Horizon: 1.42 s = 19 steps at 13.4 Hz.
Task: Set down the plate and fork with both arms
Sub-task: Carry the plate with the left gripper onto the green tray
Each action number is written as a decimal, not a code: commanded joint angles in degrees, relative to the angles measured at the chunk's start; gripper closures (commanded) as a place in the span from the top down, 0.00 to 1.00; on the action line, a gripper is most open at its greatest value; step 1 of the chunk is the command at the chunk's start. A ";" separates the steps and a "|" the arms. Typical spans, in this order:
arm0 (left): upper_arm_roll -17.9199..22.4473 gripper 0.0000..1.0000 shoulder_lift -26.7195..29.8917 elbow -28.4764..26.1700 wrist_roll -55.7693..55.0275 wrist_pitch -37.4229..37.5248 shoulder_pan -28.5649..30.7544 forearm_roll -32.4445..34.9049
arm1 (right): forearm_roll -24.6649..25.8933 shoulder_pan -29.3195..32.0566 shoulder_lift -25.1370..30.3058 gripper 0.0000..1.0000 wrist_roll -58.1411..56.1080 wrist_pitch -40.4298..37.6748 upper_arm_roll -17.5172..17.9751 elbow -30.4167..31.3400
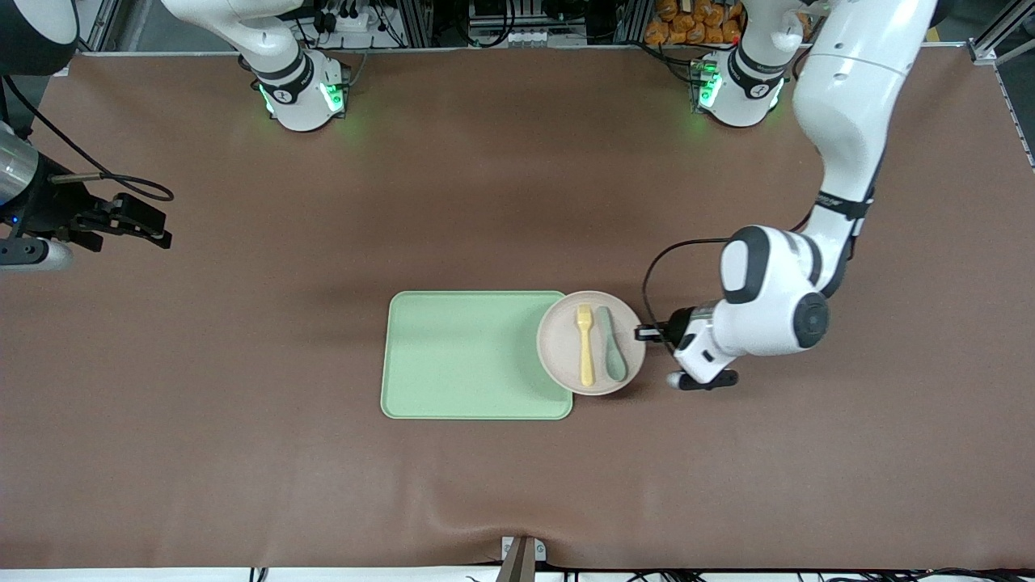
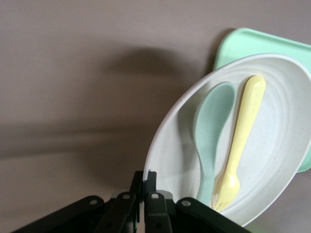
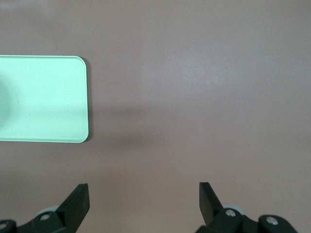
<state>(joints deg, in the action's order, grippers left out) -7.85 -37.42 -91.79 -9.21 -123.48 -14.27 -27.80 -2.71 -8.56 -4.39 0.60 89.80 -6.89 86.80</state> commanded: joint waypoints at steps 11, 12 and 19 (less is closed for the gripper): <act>1.18 0.00 -15.22 18.31 -11.80 -7.03 -11.48 -0.86 | -0.63 -0.31 0.17 1.00 0.36 -0.24 -0.32 0.04; 1.17 0.00 -16.10 18.57 -11.71 -8.26 -12.26 -0.86 | -0.63 -0.31 0.17 1.00 0.36 -0.24 -0.32 0.04; 2.93 0.00 -17.87 19.54 -11.44 -10.47 -16.49 -0.77 | -0.63 -0.49 0.08 1.00 0.19 -0.06 -0.32 -0.05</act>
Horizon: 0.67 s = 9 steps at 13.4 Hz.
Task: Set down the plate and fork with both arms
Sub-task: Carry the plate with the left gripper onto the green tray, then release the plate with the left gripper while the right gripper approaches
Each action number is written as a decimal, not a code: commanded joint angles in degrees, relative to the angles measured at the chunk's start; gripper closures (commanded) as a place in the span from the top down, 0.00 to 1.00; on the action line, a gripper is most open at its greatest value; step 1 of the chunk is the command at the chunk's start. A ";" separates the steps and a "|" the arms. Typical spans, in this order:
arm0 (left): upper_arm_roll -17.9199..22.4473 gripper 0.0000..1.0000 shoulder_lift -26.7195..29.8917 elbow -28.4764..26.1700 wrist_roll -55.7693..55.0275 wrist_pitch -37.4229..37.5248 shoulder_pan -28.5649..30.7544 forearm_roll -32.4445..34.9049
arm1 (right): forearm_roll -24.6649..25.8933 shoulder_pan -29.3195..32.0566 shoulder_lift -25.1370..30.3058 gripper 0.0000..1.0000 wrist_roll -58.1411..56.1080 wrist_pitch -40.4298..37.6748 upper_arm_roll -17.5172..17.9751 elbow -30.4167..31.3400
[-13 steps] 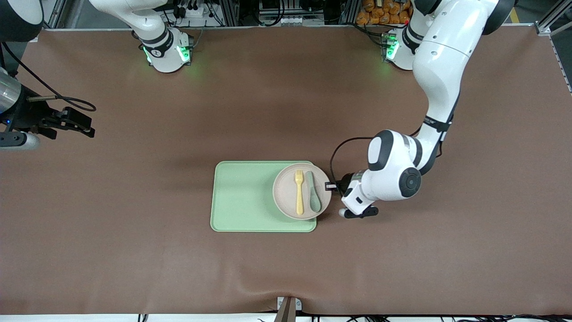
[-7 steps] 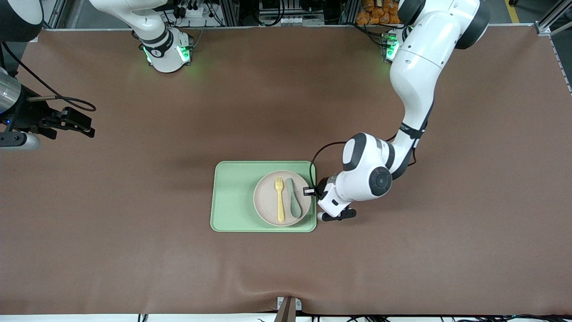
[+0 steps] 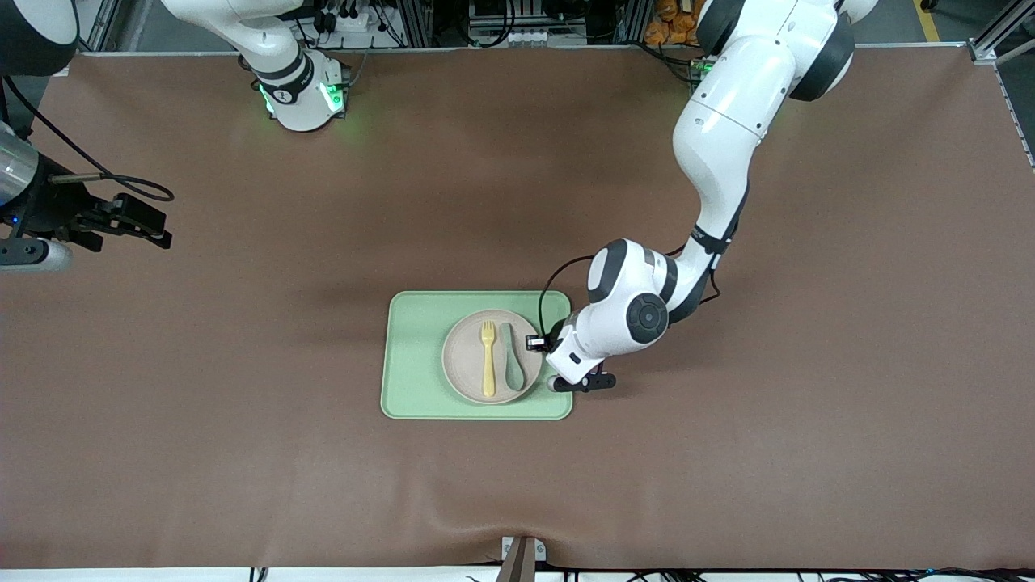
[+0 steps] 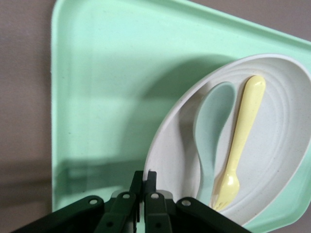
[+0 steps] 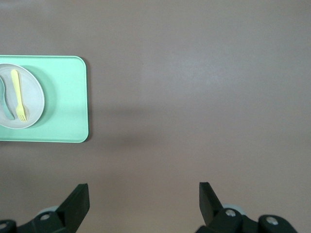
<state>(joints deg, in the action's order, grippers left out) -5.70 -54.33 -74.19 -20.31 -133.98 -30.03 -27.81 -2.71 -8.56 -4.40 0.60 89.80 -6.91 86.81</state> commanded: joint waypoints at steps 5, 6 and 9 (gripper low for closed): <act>0.77 0.63 -1.57 1.94 -0.52 -0.22 -1.17 -0.76 | -0.63 -0.75 -0.95 1.00 0.19 -0.24 -0.30 0.03; 0.77 0.85 -1.23 1.94 -0.61 -0.31 -1.51 -0.76 | -0.63 -1.45 -3.14 1.00 0.02 -0.32 -0.30 0.03; 1.91 1.00 0.79 1.94 -2.63 0.21 -1.69 -0.23 | -0.63 -3.03 -5.44 1.00 0.19 -0.68 -0.21 -0.06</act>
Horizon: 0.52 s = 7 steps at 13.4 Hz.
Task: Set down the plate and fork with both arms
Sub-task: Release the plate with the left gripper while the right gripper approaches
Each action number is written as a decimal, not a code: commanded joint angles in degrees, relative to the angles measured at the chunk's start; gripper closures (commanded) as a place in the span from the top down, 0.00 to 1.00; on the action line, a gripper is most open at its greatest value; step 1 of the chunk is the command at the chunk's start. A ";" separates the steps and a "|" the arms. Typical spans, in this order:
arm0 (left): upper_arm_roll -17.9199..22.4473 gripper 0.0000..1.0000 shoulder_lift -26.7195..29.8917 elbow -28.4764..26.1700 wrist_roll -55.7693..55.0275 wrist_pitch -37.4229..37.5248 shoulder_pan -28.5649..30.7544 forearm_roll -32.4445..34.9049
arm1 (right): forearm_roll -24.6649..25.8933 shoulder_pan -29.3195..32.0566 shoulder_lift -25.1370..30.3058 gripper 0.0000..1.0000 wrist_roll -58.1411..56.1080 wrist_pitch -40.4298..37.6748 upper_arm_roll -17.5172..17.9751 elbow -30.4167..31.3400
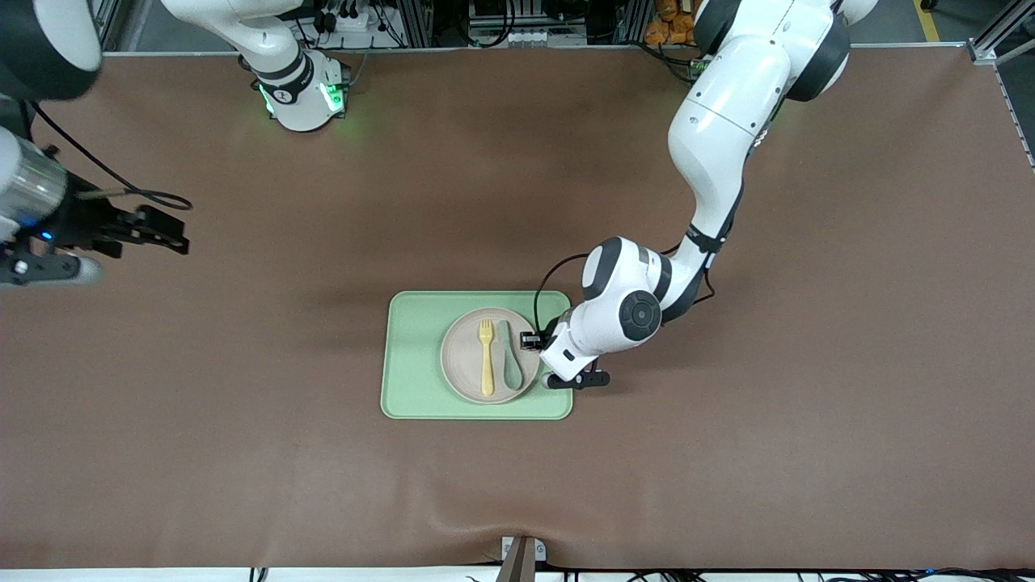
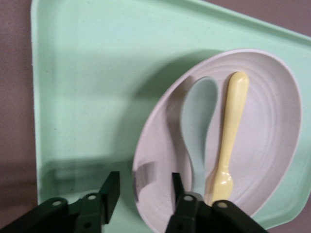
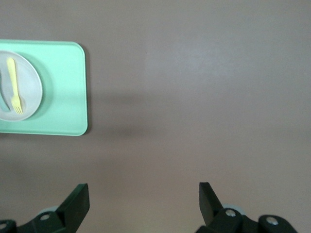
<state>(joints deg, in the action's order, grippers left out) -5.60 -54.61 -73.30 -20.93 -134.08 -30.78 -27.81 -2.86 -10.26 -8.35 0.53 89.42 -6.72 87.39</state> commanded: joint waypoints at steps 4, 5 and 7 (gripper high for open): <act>2.87 1.00 6.78 0.97 -2.45 1.79 -0.08 2.83 | -0.65 -6.34 -4.39 1.00 0.26 0.57 -0.40 -0.82; 3.04 1.00 8.28 0.88 -2.45 3.98 0.97 3.89 | -0.74 -7.31 -5.53 1.00 0.34 0.93 -0.40 -0.91; 3.48 1.00 11.44 0.79 -2.97 8.90 2.91 4.43 | -0.92 -9.33 -8.33 1.00 0.43 3.99 -0.40 -0.91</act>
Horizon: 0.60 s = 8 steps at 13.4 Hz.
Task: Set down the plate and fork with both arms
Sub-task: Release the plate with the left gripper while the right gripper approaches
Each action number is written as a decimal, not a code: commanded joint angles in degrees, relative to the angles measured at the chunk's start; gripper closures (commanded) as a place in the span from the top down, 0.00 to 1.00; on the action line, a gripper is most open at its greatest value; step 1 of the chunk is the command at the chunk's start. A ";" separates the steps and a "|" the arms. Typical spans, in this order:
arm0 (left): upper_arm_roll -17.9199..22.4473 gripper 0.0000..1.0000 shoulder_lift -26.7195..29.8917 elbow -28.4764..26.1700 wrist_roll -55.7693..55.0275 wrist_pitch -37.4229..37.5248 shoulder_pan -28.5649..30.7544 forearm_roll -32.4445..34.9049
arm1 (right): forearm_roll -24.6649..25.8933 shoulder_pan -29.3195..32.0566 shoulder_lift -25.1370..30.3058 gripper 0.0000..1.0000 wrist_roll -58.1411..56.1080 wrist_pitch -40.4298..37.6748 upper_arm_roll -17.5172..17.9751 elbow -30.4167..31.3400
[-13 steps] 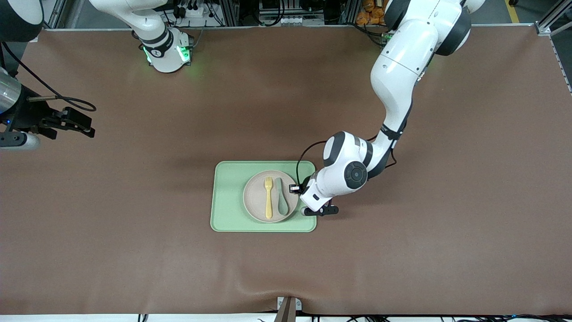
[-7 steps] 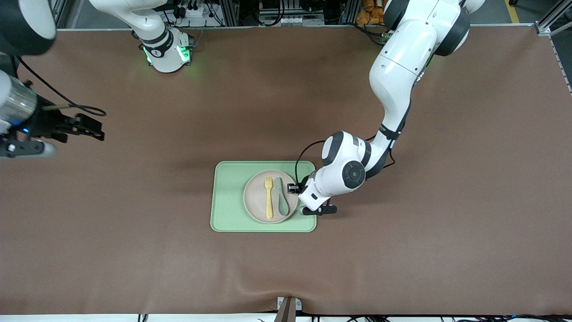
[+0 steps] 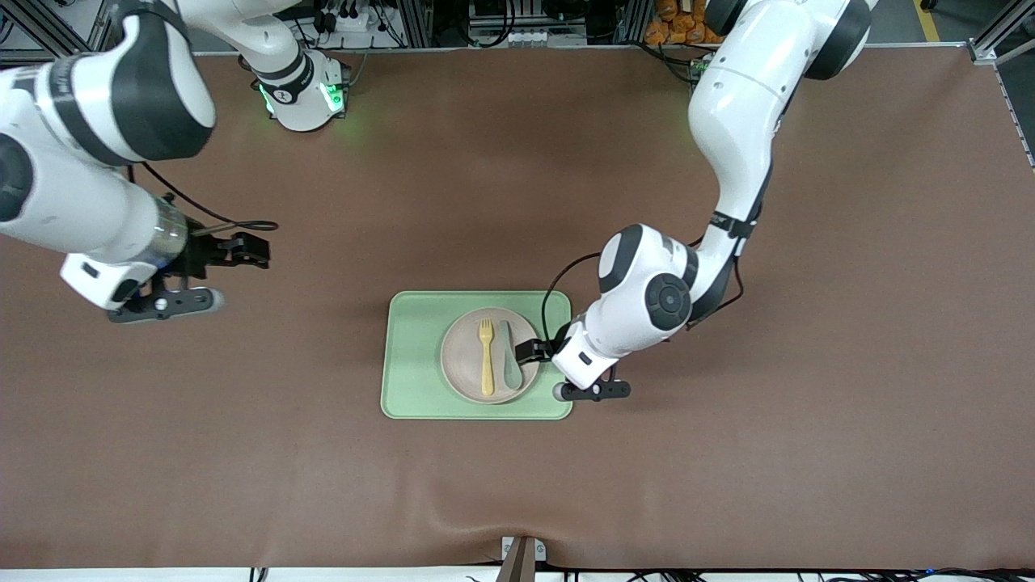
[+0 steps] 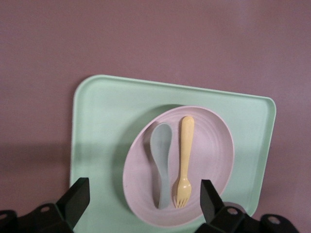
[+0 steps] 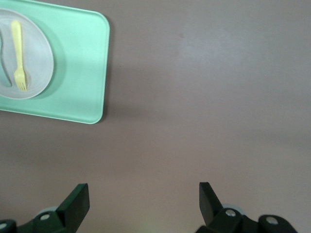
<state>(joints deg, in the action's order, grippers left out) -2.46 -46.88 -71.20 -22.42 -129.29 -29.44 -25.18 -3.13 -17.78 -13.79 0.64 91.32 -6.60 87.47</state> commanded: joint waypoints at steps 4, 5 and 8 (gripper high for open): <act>6.05 1.00 10.83 -2.02 -2.54 13.26 2.02 9.33 | -5.22 -7.08 -10.36 1.00 0.94 11.93 -0.61 -0.98; 6.58 1.00 11.80 -2.19 -2.54 14.23 2.72 11.18 | -5.48 -8.05 -11.60 1.00 1.11 13.52 -0.52 -0.98; 6.59 1.00 14.36 -2.19 -2.01 19.77 6.32 15.67 | -5.92 -13.05 -15.90 1.00 8.46 19.31 -0.61 -1.07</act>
<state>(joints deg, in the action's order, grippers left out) 4.34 -35.05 -71.42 -23.73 -111.77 -24.50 -12.39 -8.18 -27.79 -27.35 4.49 108.47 -6.55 87.66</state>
